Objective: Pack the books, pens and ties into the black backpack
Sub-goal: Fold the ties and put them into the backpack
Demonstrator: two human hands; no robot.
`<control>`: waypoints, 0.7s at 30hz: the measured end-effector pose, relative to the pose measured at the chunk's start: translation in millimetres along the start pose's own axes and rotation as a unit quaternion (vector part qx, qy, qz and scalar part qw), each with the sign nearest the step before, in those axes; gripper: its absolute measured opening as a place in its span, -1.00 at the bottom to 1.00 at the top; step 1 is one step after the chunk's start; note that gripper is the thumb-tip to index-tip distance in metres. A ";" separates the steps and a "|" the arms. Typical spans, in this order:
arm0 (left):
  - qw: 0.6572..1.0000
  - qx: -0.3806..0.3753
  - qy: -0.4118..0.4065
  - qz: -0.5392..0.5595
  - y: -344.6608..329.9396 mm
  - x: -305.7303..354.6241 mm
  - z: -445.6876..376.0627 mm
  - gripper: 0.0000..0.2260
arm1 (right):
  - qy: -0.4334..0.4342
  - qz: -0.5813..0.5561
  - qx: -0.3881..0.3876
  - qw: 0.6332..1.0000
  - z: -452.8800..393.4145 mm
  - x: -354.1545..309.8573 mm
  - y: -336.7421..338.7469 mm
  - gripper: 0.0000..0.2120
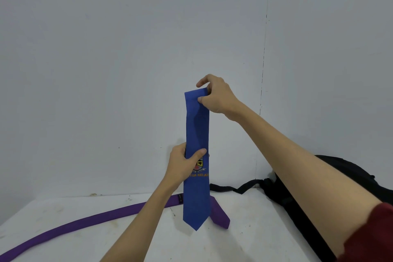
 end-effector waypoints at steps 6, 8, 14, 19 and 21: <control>1.000 -0.026 0.012 0.002 -3.5 2.7 5.6 -0.94 | 0.083 0.201 0.049 0.975 2.8 -6.9 1.7 -0.82; 0.999 -0.021 0.018 0.018 -1.1 4.5 8.3 -0.94 | 0.085 0.195 0.059 0.975 1.5 -4.2 5.4 -0.83; 0.997 -0.052 0.019 0.061 -4.7 11.6 14.6 -0.94 | 0.015 -0.041 0.047 0.998 1.7 14.2 9.9 -0.91; 0.998 -0.044 0.013 0.052 -6.4 7.7 17.4 -0.95 | 0.007 -0.073 0.073 0.995 0.3 18.9 11.5 -0.88; 0.998 -0.036 0.015 0.049 -4.5 4.9 15.7 -0.95 | 0.014 -0.082 0.062 0.995 -0.1 15.3 7.6 -0.88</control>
Point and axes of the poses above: each hand's wrist, its own z-axis away from the middle knuckle, its own y-axis out of the back of the hand, x = y × z, the point moved 10 cm from there along -z, towards the middle knuckle, and after that the axes turned 3 degrees about -z, right-handed, at the moved point
